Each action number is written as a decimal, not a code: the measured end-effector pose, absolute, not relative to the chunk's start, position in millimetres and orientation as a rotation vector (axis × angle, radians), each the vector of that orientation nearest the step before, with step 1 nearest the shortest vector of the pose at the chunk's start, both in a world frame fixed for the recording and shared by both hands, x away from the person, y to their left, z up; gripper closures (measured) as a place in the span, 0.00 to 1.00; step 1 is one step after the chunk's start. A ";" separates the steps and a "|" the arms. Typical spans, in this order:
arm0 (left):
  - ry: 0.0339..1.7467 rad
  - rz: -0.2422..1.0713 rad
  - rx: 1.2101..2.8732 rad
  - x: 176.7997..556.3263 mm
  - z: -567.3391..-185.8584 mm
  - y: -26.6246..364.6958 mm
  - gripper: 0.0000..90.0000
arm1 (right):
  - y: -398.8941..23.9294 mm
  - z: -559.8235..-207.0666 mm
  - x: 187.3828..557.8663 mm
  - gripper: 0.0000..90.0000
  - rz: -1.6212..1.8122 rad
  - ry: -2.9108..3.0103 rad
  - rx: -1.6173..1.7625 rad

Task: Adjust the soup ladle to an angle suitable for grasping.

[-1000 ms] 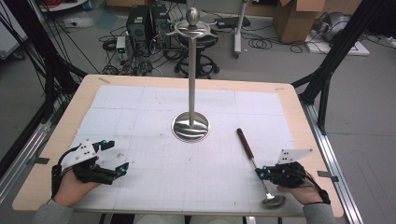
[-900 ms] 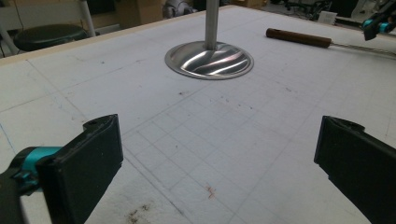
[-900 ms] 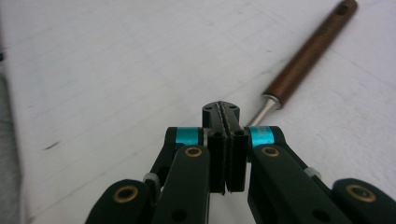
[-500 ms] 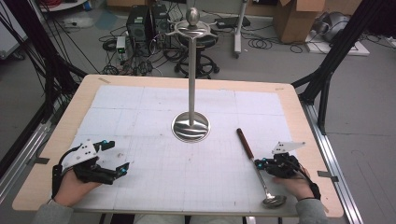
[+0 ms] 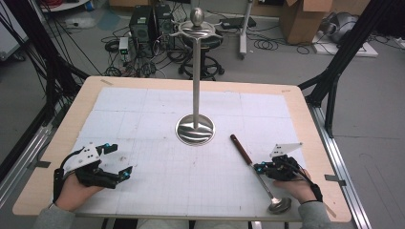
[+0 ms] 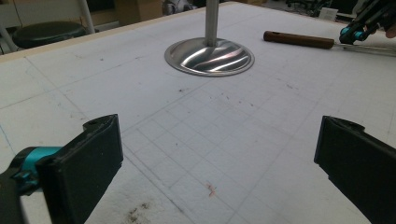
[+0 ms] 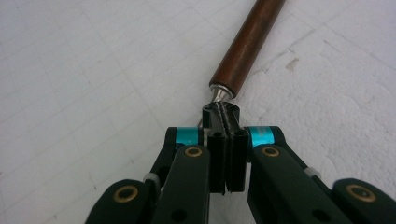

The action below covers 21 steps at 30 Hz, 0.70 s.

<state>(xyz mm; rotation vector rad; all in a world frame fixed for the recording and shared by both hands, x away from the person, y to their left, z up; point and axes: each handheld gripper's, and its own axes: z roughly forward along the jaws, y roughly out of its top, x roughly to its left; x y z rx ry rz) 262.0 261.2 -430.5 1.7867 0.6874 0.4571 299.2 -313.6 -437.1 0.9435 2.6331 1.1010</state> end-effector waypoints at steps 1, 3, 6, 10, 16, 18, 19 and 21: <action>0.687 0.457 1.788 262.1 -430.6 261.3 0.02 | -312.4 -436.5 299.7 1.00 1.096 2.636 0.944; 0.687 0.457 1.789 262.1 -430.6 261.2 0.02 | -309.8 -435.7 300.8 1.00 1.081 2.644 0.937; 0.689 0.456 1.790 262.2 -430.8 261.0 0.02 | -306.0 -435.2 302.8 1.00 1.066 2.657 0.943; 0.689 0.456 1.789 262.1 -430.8 261.0 0.02 | -303.0 -434.9 305.8 1.00 1.045 2.663 0.958; 0.688 0.452 1.792 262.2 -431.0 260.7 0.02 | -301.4 -433.9 308.3 1.00 1.030 2.667 1.003; 0.687 0.452 1.792 262.1 -430.9 260.9 0.02 | -301.5 -434.2 309.3 1.00 1.032 2.659 1.000; 0.688 0.455 1.791 262.2 -430.9 261.0 0.02 | -301.5 -434.3 309.4 1.00 1.034 2.658 1.004; 0.686 0.452 1.793 262.4 -431.0 260.9 0.02 | -301.5 -434.2 309.4 1.00 1.033 2.659 1.005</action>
